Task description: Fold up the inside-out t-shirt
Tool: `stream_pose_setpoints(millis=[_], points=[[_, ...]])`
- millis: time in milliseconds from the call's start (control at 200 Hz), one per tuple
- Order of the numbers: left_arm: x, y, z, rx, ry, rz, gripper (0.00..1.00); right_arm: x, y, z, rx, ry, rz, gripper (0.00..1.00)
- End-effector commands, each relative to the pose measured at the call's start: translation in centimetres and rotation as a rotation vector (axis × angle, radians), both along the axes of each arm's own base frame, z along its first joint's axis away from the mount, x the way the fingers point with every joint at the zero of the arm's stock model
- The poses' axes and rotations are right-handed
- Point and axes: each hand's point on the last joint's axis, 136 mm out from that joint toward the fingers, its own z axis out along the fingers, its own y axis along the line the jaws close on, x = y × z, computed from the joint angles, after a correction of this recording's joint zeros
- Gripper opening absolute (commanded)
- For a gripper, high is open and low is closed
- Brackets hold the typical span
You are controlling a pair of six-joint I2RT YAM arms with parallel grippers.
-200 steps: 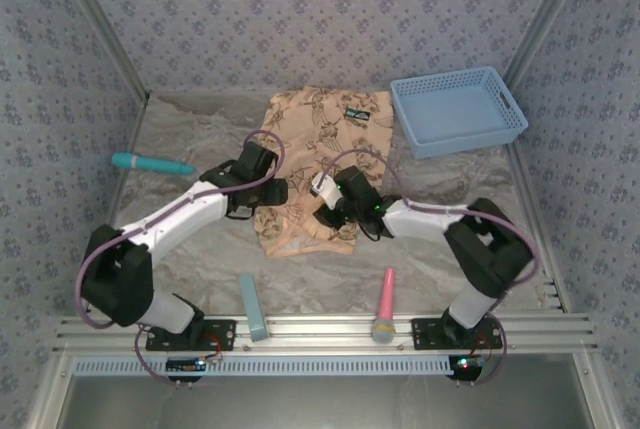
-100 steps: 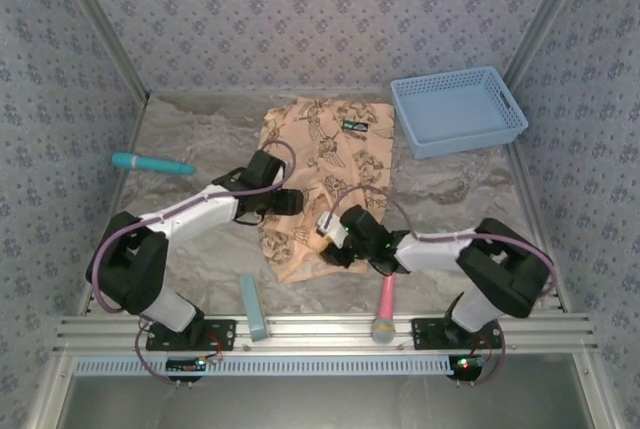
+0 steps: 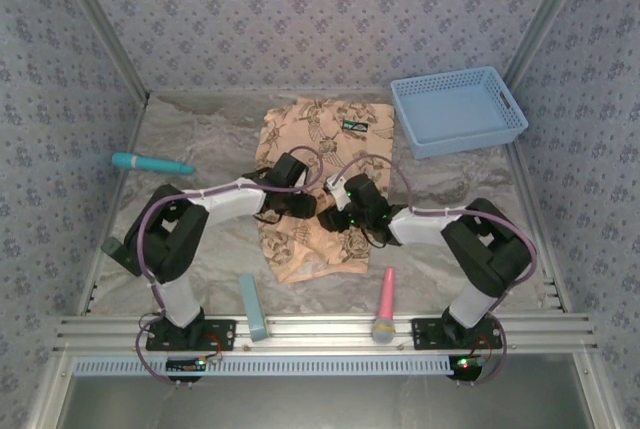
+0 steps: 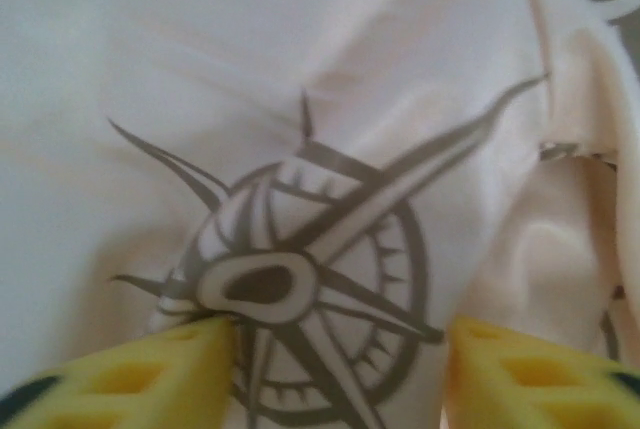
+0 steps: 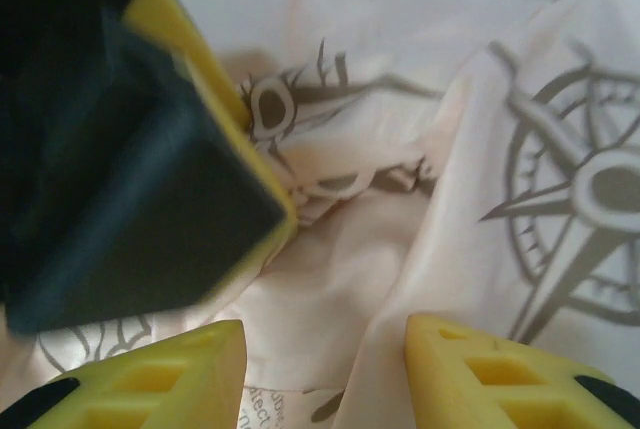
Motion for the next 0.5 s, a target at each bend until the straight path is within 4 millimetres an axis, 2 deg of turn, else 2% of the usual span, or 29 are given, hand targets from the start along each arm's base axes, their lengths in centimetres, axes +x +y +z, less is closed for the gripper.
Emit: stream_pose_setpoints(millis=[0, 30, 65, 100, 120, 195, 260, 330, 390, 440, 495], points=[[1.1, 0.5, 1.1, -0.045, -0.028, -0.007, 0.28, 1.6, 0.2, -0.1, -0.036, -0.039, -0.11, 0.45], [0.9, 0.4, 1.3, -0.081, -0.017, -0.02, 0.19, 1.8, -0.3, -0.6, -0.052, -0.037, -0.139, 0.39], [0.5, 0.0, 1.7, -0.126, -0.003, -0.045, 0.1, 1.9, -0.8, -1.0, -0.063, -0.038, -0.164, 0.29], [-0.2, -0.5, 2.0, -0.173, 0.017, -0.075, 0.0, 1.8, -1.3, -1.4, -0.076, -0.041, -0.183, 0.25], [-0.6, -0.7, 2.1, -0.197, 0.028, -0.093, 0.0, 1.8, -1.6, -1.5, -0.083, -0.041, -0.193, 0.24], [-2.5, -1.6, 2.6, -0.283, 0.067, -0.149, 0.0, 1.3, -2.2, -1.6, -0.097, -0.039, -0.181, 0.08], [-4.0, -2.0, 3.0, -0.358, 0.092, -0.169, 0.0, 0.7, -3.1, -1.4, -0.113, -0.041, -0.174, 0.0], [-5.4, -2.2, 3.7, -0.424, 0.122, -0.197, 0.0, 0.2, -4.5, -0.7, -0.11, -0.045, -0.177, 0.0], [-6.6, -2.3, 4.1, -0.465, 0.156, -0.218, 0.0, -0.7, -4.5, 0.7, -0.07, -0.07, -0.112, 0.01], [-7.3, -2.5, 4.5, -0.497, 0.182, -0.225, 0.0, -2.0, -3.6, 1.9, -0.049, -0.084, -0.006, 0.1], [-7.8, -2.6, 4.9, -0.527, 0.195, -0.228, 0.0, -3.6, -2.1, 3.1, -0.037, -0.105, 0.116, 0.27]])
